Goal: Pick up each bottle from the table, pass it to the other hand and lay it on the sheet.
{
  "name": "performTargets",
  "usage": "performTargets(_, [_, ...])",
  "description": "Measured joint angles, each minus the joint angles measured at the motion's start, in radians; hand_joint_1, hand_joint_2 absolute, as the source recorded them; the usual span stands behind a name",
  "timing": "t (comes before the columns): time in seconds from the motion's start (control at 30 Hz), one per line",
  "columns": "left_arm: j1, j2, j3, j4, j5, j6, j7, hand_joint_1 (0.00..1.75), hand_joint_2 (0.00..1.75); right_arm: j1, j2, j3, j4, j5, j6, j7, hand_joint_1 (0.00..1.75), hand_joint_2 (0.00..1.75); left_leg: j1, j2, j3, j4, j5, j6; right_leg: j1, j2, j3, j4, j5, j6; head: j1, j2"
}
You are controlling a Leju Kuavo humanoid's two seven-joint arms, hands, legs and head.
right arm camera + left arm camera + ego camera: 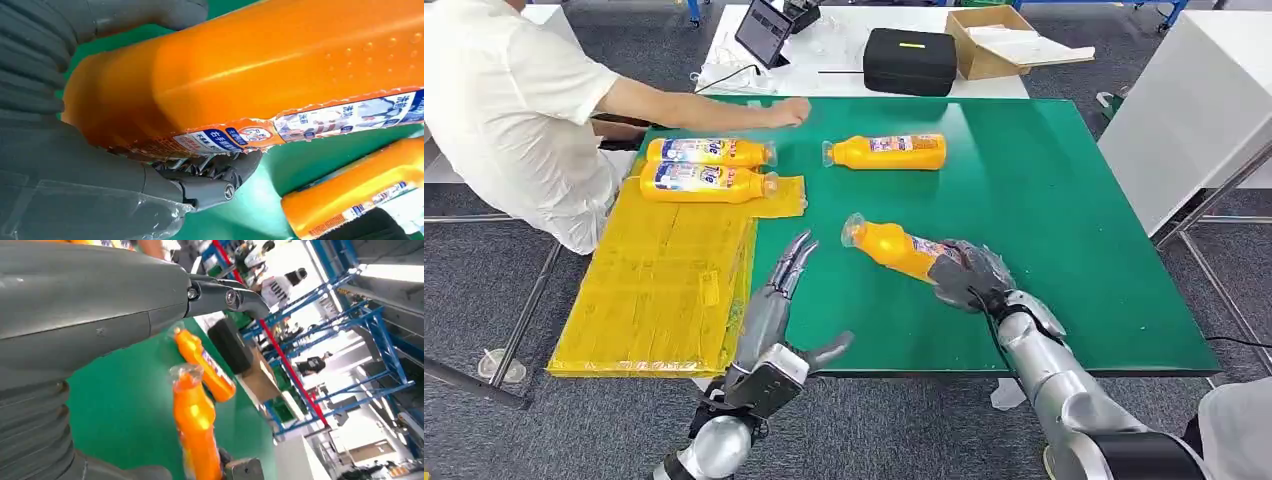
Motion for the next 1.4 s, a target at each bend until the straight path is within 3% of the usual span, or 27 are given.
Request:
performTargets(0.03, [0.007, -0.004, 0.008, -0.005, 0.045, -0.024, 0.003, 0.00, 1.75, 0.008, 0.002, -0.003, -0.007, -0.033, 0.013, -0.023, 1.48, 1.75, 0.000, 0.000, 0.000, 0.000, 0.000, 0.000, 0.000, 0.000, 0.000, 0.000, 0.000, 0.000, 0.000, 0.000])
performTargets(0.1, [0.027, -0.025, 0.038, -0.014, 0.208, -0.092, 0.040, 0.00, 1.75, 0.034, 0.010, -0.007, -0.042, -0.125, 0.041, -0.071, 1.66, 1.75, 0.000, 0.000, -0.001, 0.000, 0.000, 0.000, 0.000, 0.000, 0.000, 0.000, 0.000, 0.000, 0.000, 0.000])
performTargets(0.27, [0.048, -0.059, 0.098, -0.001, 0.484, -0.130, 0.111, 0.00, 1.75, 0.147, 0.050, 0.007, -0.209, -0.320, 0.056, -0.098, 1.52, 1.75, 0.000, -0.001, -0.006, 0.000, 0.000, 0.000, 0.000, 0.000, -0.004, 0.000, 0.000, 0.000, 0.000, 0.000])
performTargets(0.5, [0.063, -0.073, 0.141, 0.069, 0.823, -0.267, 0.177, 0.00, 1.75, 0.293, 0.113, 0.195, -0.512, -0.508, 0.087, -0.091, 1.43, 1.75, 0.000, -0.001, -0.018, 0.000, 0.002, -0.001, 0.000, 0.000, -0.017, 0.002, 0.000, 0.000, 0.000, 0.000])
performTargets(0.87, [0.052, -0.073, 0.162, 0.103, 0.832, -0.265, 0.149, 0.00, 1.75, 0.326, 0.117, 0.352, -0.641, -0.552, 0.093, -0.086, 1.48, 1.75, -0.001, -0.001, -0.024, 0.000, 0.002, -0.001, -0.001, -0.001, -0.021, 0.001, 0.000, 0.000, 0.000, 0.000])
performTargets(1.4, [0.050, -0.084, 0.166, -0.017, 0.718, -0.240, 0.008, 0.00, 1.75, 0.319, 0.145, 0.491, -0.611, -0.597, 0.106, -0.083, 1.38, 1.75, 0.000, -0.002, -0.025, 0.000, 0.002, -0.001, -0.001, -0.001, -0.022, 0.002, 0.000, 0.000, 0.000, 0.000])
